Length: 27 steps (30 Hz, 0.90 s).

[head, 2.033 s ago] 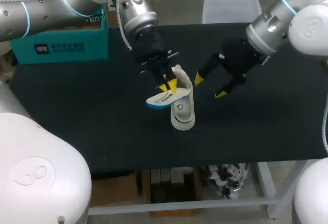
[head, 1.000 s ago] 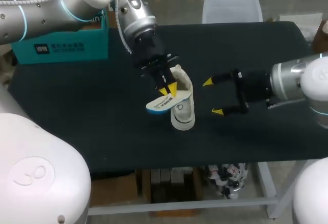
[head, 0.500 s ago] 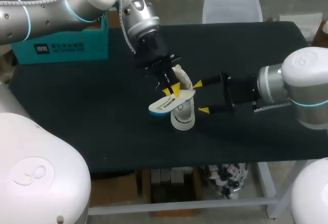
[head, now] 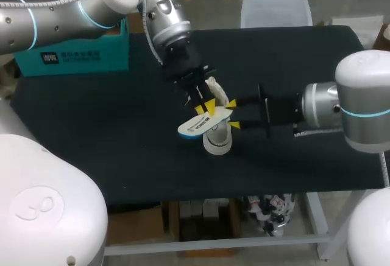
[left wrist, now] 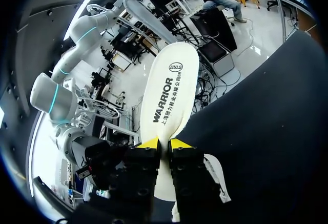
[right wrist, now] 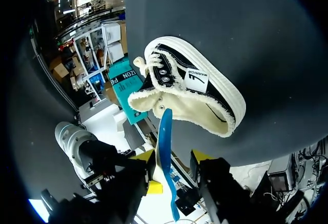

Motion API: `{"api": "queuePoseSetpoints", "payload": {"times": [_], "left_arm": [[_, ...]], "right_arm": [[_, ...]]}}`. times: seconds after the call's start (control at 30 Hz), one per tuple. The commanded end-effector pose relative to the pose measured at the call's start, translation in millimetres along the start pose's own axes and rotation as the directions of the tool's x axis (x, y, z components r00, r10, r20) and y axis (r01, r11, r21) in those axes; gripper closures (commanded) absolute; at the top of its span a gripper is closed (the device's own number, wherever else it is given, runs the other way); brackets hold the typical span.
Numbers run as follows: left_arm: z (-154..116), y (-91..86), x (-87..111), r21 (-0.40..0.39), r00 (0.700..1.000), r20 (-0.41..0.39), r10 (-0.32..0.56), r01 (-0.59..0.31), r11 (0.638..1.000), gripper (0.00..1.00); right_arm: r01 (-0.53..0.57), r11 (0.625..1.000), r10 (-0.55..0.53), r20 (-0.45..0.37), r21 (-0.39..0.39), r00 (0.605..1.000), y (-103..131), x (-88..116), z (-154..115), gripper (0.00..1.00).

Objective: Open the shoe tongue, take the insole out of the shoe, put the insole back into the shoe, and pack the shoe into the shoebox

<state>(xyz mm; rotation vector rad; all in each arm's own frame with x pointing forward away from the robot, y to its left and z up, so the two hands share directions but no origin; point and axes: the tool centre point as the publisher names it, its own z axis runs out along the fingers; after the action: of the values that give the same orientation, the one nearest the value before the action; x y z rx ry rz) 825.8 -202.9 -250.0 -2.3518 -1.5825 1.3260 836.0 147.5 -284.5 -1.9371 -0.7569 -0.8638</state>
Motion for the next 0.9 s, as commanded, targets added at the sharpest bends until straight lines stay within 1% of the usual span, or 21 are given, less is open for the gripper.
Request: {"api": "queuePoseSetpoints", "payload": {"times": [0.03, 0.17, 0.4, 0.53, 0.6, 0.67, 0.73, 0.77, 0.8, 0.9], "left_arm": [[1.3, 2.3, 1.2, -0.008, 1.000, 0.012, 0.006, -0.006, 1.000, 1.00], [0.0, 3.4, 0.7, -0.013, 1.000, 0.024, 0.017, -0.017, 1.000, 1.00], [1.0, 4.3, 1.6, -0.013, 0.999, 0.029, 0.023, -0.022, 1.000, 1.00], [2.2, 3.4, 3.6, -0.006, 0.999, 0.028, 0.025, -0.025, 1.000, 1.00], [2.7, 3.0, 4.0, -0.001, 0.999, 0.029, 0.027, -0.027, 1.000, 1.00], [3.2, 2.8, 4.3, 0.002, 0.999, 0.029, 0.028, -0.028, 1.000, 1.00], [3.4, 2.7, 4.4, 0.004, 0.999, 0.028, 0.028, -0.028, 1.000, 1.00], [3.4, 2.5, 4.6, 0.005, 0.999, 0.029, 0.028, -0.028, 1.000, 1.00], [3.1, 2.1, 4.9, 0.006, 0.999, 0.030, 0.027, -0.027, 1.000, 1.00], [2.1, 1.4, 5.9, 0.008, 0.999, 0.038, 0.020, -0.020, 1.000, 1.00]], "right_arm": [[-0.002, 1.000, 0.002, -0.020, 0.021, 1.000, 2.0, -1.9, 3.3, 0.56], [-0.004, 1.000, 0.004, -0.019, 0.023, 1.000, 0.7, -1.0, 9.7, 0.56], [-0.004, 1.000, 0.004, -0.021, 0.030, 1.000, 2.7, 1.7, 17.2, 0.67], [0.004, 1.000, -0.004, -0.030, 0.024, 1.000, 3.0, 5.3, 17.8, 0.70], [0.011, 1.000, -0.010, -0.034, 0.019, 0.999, 2.9, 6.9, 18.0, 0.76], [0.016, 1.000, -0.016, -0.035, 0.015, 0.999, 3.1, 8.1, 17.9, 0.85], [0.020, 1.000, -0.019, -0.038, 0.013, 0.999, 3.2, 9.1, 17.2, 0.92], [0.021, 1.000, -0.020, -0.039, 0.012, 0.999, 3.3, 9.2, 16.7, 0.98], [0.023, 1.000, -0.022, -0.041, 0.010, 0.999, 3.3, 9.2, 16.3, 1.00], [0.037, 0.999, -0.037, -0.053, 0.002, 0.998, 3.6, 9.2, 12.9, 1.00]]}}
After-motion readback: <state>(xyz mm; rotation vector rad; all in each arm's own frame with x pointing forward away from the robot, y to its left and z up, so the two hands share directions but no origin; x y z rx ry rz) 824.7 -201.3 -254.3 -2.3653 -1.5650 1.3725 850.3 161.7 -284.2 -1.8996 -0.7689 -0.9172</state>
